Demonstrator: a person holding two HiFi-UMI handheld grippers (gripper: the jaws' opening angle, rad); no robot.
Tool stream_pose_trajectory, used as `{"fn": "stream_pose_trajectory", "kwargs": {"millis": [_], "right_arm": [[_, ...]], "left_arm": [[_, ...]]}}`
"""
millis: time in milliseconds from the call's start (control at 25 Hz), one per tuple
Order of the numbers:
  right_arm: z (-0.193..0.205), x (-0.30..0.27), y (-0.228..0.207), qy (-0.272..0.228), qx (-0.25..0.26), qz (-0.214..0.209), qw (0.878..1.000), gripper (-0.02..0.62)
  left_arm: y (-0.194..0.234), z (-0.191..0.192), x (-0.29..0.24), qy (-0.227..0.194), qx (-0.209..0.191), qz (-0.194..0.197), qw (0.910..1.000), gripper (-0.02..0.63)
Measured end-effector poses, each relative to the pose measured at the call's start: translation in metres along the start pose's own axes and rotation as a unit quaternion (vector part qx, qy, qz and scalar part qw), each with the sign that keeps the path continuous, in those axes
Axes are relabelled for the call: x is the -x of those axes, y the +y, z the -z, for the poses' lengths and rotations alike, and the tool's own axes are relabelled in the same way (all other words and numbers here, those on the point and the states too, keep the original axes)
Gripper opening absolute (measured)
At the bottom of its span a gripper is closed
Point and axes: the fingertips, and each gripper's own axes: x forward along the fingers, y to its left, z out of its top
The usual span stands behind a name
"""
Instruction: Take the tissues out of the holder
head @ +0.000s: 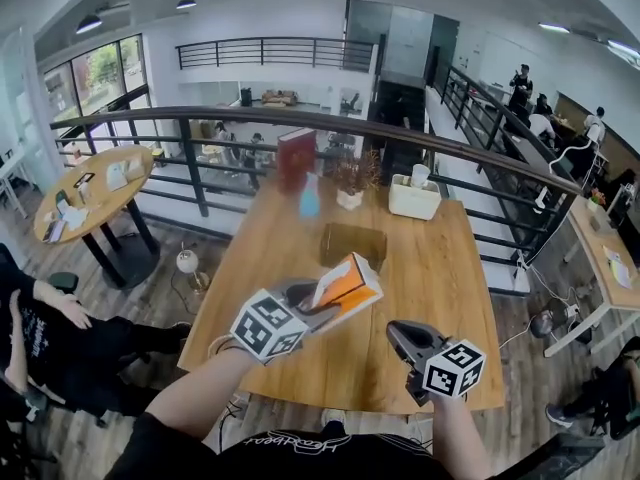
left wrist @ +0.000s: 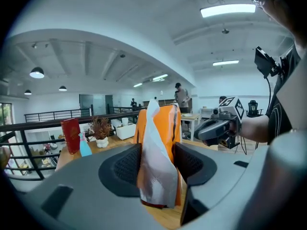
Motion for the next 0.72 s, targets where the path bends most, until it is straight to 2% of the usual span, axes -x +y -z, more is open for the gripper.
{"fn": "stream_pose_trajectory", "kwargs": {"millis": [320, 720], "right_arm": [[0.008, 0.026, 0.063, -0.010, 0.006, -0.001, 1.000, 0.018], [0.041, 0.056, 0.108, 0.001, 0.001, -0.003, 1.000, 0.018]], "left_arm": [[-0.051, 0.030, 0.057, -0.028, 0.059, -0.013, 0.9978, 0.222], [-0.105, 0.055, 0.101, -0.050, 0.085, -0.029, 0.9947, 0.221]]}}
